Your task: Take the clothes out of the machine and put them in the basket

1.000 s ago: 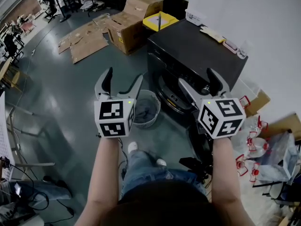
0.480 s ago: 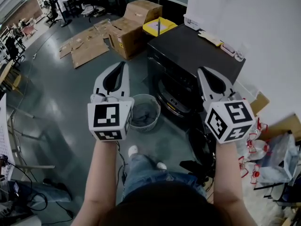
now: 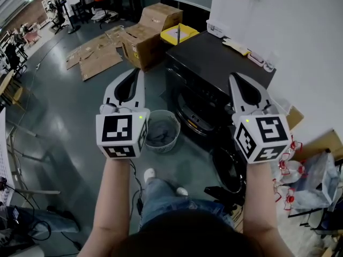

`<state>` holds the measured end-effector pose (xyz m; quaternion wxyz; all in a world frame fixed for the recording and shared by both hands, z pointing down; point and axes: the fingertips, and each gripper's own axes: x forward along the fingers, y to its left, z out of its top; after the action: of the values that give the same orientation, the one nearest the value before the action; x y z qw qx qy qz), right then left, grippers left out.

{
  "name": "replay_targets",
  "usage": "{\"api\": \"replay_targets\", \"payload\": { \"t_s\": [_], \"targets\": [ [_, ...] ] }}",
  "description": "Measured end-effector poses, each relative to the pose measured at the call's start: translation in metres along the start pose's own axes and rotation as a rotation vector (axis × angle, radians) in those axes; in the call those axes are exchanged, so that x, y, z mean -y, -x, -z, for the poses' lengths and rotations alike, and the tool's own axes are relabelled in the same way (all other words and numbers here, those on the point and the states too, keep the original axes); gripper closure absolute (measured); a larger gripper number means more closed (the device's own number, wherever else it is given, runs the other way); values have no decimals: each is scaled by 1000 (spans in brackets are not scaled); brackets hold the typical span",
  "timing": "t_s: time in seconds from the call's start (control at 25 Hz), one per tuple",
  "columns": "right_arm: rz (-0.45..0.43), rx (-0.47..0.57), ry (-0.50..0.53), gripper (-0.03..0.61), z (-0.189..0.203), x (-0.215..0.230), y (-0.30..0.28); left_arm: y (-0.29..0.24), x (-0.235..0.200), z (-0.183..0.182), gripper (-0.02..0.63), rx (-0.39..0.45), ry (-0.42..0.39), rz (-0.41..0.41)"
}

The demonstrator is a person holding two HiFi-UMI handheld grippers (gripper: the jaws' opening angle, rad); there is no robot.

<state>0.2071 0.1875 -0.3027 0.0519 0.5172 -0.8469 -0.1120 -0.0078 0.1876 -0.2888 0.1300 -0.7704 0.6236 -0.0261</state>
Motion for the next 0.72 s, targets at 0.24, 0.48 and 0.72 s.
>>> {"api": "replay_targets", "payload": {
  "t_s": [0.24,0.48,0.72],
  "targets": [
    [19,6,35,578,-6,3,1,-2,-10,-6,614,2,-11,-4],
    [29,34,77,578,-19,5,6,-1,-17,-18,614,5,-46,-42],
    [43,47,107,578,-22,8,14,0,-12,-23,614,12,-65,-24]
  ]
}}
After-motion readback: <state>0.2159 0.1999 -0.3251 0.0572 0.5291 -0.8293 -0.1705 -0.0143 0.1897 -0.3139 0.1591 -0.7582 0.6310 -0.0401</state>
